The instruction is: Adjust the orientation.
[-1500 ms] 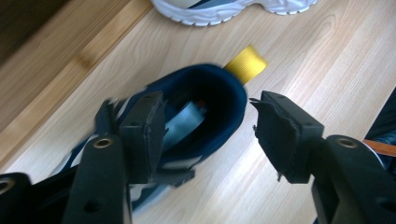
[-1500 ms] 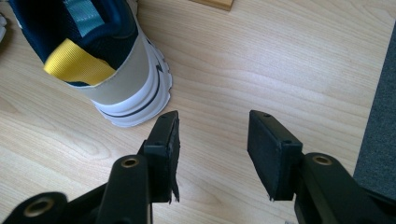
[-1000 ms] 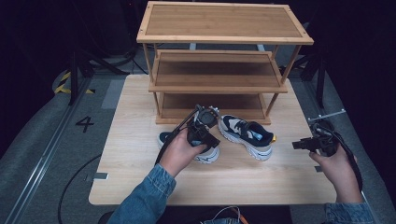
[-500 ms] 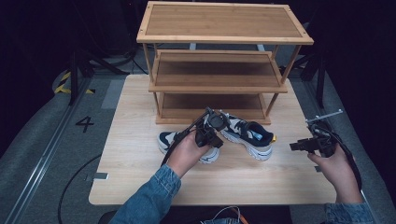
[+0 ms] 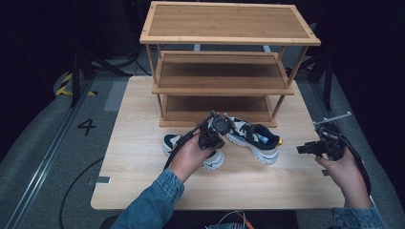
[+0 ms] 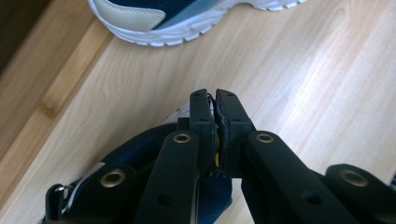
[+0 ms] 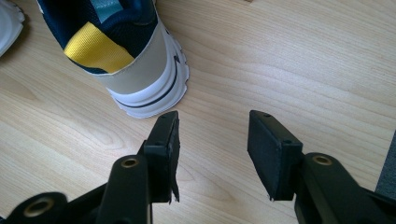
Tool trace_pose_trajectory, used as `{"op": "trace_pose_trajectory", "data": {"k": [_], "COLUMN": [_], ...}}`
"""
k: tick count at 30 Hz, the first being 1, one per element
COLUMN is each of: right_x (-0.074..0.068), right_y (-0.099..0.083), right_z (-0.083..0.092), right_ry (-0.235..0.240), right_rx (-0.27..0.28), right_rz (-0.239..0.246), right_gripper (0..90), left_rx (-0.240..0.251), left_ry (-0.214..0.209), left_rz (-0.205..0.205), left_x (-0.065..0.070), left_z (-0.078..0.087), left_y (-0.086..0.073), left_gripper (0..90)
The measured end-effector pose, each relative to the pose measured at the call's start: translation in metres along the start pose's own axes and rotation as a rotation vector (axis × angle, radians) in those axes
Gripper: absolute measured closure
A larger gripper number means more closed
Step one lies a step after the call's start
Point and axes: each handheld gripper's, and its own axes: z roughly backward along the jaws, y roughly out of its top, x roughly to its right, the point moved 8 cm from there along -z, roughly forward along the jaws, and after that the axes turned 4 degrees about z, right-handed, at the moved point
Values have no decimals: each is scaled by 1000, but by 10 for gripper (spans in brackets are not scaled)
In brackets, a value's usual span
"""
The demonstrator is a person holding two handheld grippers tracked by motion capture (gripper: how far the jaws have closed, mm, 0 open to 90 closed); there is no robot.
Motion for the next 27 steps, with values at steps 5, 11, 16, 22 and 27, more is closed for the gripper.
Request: {"op": "trace_pose_trajectory", "data": {"k": [5, 11, 16, 22, 27], "right_x": [0, 0, -4, -4, -5], "right_y": [4, 18, 31, 45, 53], "right_z": [1, 2, -2, -1, -3], "right_ry": [4, 12, 28, 44, 55], "right_rx": [6, 32, 37, 61, 66], "right_rz": [5, 18, 52, 60, 70], "right_gripper": [535, 529, 520, 519, 517], "left_rx": [-26, -68, -141, -189, -102], "left_ry": [-40, -85, -124, -139, -145], "left_rz": [-13, -26, -37, -3, -10], "left_x": [9, 25, 32, 31, 35], "left_z": [9, 22, 27, 29, 37], "left_y": [-9, -28, -51, -72, -69], "left_gripper": [863, 862, 862, 861, 598]}}
